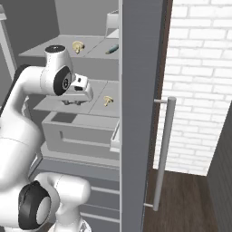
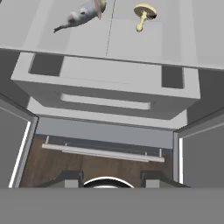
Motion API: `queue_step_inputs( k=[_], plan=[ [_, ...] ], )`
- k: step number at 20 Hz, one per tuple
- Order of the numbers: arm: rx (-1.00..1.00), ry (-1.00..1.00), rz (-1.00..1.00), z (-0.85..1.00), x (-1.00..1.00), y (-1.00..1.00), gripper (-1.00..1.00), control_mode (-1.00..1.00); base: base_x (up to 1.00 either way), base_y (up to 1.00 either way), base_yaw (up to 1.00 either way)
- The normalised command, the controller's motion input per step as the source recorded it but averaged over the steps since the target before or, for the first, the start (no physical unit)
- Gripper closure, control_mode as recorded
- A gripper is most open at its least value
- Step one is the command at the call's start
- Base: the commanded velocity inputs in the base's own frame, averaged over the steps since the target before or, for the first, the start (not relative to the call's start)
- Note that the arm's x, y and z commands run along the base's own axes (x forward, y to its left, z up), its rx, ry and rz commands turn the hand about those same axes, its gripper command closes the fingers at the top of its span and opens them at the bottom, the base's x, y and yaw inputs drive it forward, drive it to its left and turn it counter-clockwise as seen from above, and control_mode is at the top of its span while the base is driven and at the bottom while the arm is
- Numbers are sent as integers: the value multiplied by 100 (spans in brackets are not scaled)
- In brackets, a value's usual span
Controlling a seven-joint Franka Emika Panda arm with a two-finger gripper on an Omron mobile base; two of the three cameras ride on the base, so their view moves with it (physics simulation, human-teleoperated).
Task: Place one mushroom and one fish in each tupperware on the nearby counter, to pack two identical lunches.
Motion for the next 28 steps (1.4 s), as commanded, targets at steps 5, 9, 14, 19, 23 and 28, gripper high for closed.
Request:
queue_step_inputs(
  k=[5,9,14,19,23,28],
  plan=[
    [3,-2,0,9,0,-6,-100,-100,0,0,0],
    [0,-24,-1,65,-7,-28,-100,-100,0,0,0],
    [-2,-29,-5,82,-1,-7,-100,-100,0,0,0],
    [0,-25,-3,77,2,-6,-100,-100,0,0,0],
    [0,-10,0,63,24,-19,-100,-100,0,0,0],
    [-2,-1,-1,37,32,-6,-100,-100,0,0,0]
  ],
)
